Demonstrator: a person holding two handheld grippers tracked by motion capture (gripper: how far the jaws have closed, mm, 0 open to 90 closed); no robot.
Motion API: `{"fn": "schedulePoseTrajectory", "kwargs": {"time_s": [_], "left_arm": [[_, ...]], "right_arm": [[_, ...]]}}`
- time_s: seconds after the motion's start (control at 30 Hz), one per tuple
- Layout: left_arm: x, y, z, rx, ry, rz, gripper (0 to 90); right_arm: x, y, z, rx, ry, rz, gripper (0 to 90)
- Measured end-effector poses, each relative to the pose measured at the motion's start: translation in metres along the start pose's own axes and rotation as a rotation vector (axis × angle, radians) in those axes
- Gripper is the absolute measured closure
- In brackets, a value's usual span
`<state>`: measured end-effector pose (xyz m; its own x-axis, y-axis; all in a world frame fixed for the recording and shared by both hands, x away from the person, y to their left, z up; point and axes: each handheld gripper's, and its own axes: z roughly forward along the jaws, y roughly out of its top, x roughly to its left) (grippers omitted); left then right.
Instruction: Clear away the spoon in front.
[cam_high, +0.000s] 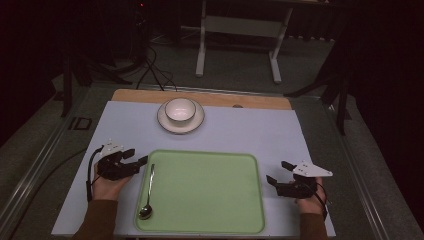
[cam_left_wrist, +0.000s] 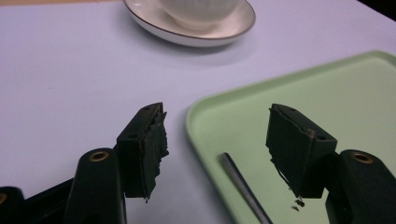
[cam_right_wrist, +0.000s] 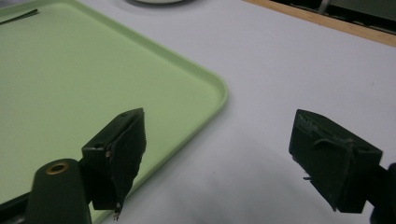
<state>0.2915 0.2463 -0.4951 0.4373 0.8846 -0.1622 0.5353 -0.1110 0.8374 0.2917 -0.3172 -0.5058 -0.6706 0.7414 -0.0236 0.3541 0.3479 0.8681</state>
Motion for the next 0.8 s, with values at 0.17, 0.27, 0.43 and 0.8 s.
{"fn": "schedulePoseTrajectory", "kwargs": {"time_s": [0.17,0.27,0.43,0.8], "left_arm": [[0.008,0.001,-0.015,-0.052,0.037,-0.012,37.3],[0.013,0.001,-0.023,-0.081,0.058,-0.017,37.3],[0.02,0.001,-0.036,-0.119,0.085,-0.009,37.5],[0.028,-0.002,-0.058,-0.208,0.126,0.027,37.6]], "right_arm": [[-0.003,-0.001,-0.004,-0.016,-0.011,0.006,18.5],[-0.006,-0.001,-0.007,-0.025,-0.019,0.014,18.4],[-0.01,-0.003,-0.012,-0.044,-0.031,0.029,18.5],[-0.016,-0.005,-0.021,-0.084,-0.053,0.05,18.5]]}}
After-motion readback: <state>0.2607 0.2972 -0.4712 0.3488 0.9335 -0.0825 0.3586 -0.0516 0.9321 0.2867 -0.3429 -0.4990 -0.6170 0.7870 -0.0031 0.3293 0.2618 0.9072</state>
